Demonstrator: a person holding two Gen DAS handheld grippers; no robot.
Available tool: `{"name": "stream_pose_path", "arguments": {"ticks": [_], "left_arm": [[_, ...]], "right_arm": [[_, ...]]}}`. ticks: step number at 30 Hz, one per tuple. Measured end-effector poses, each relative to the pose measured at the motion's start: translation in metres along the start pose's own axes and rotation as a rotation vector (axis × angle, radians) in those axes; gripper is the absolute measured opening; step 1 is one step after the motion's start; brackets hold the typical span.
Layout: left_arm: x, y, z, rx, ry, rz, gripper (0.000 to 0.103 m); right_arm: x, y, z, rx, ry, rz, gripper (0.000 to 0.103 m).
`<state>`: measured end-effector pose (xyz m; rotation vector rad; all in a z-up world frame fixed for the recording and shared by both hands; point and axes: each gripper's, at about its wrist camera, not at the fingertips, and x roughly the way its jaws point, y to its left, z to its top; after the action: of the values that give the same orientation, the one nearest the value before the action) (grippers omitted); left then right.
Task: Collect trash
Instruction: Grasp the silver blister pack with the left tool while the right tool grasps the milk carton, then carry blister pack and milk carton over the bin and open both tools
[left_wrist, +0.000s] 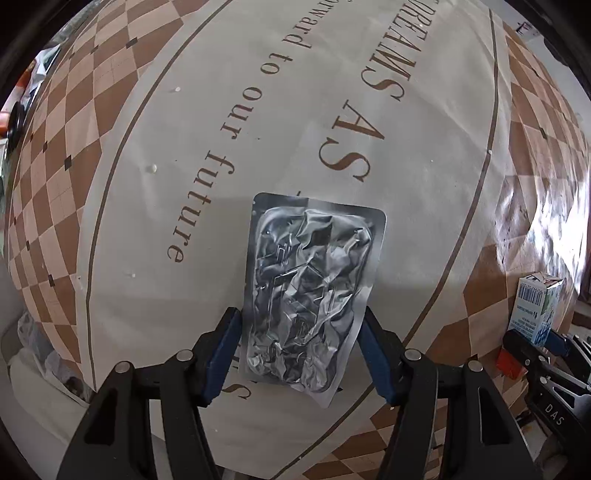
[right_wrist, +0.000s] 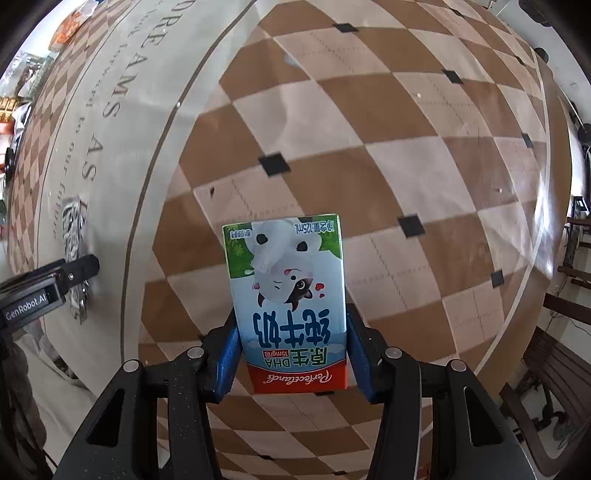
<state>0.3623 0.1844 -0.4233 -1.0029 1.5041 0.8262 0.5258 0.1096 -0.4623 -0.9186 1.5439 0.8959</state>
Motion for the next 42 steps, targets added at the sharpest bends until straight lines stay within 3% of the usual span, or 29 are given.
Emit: {"name": "stream_pose_path", "arguments": {"ticks": [4,6,12,16,18,29,35,42], "left_arm": [[-0.002,-0.004,0.012,-0.001,-0.009,0.000,0.061],[0.000,0.001,0.006,-0.001,-0.028,-0.001,0.061],[0.001,0.001,-0.008,-0.003,-0.049,0.019,0.059],[-0.001,-0.005,-0.010,0.008,-0.063,0.047,0.058],[-0.005,-0.009,-0.009,0.014,-0.071,0.047,0.058],[-0.049,-0.009,-0.028,0.005,-0.151,0.028,0.058],[-0.091,-0.003,-0.048,-0.003,-0.248,0.018,0.058],[-0.139,0.011,-0.098,-0.022,-0.380,-0.015,0.058]], "right_arm": [[0.003,-0.001,0.001,0.008,0.014,0.019,0.057],[-0.003,-0.023,-0.001,0.005,0.017,0.033,0.064],[-0.003,-0.018,-0.004,-0.055,-0.008,-0.017,0.069],[-0.004,-0.009,-0.014,-0.085,-0.023,-0.042,0.063],[-0.009,-0.011,-0.023,-0.073,-0.031,-0.045,0.053],[-0.015,-0.012,-0.045,-0.047,-0.074,0.046,0.051],[-0.041,0.004,-0.063,-0.055,-0.129,0.093,0.051],[-0.094,0.026,-0.080,-0.088,-0.237,0.129,0.051]]}}
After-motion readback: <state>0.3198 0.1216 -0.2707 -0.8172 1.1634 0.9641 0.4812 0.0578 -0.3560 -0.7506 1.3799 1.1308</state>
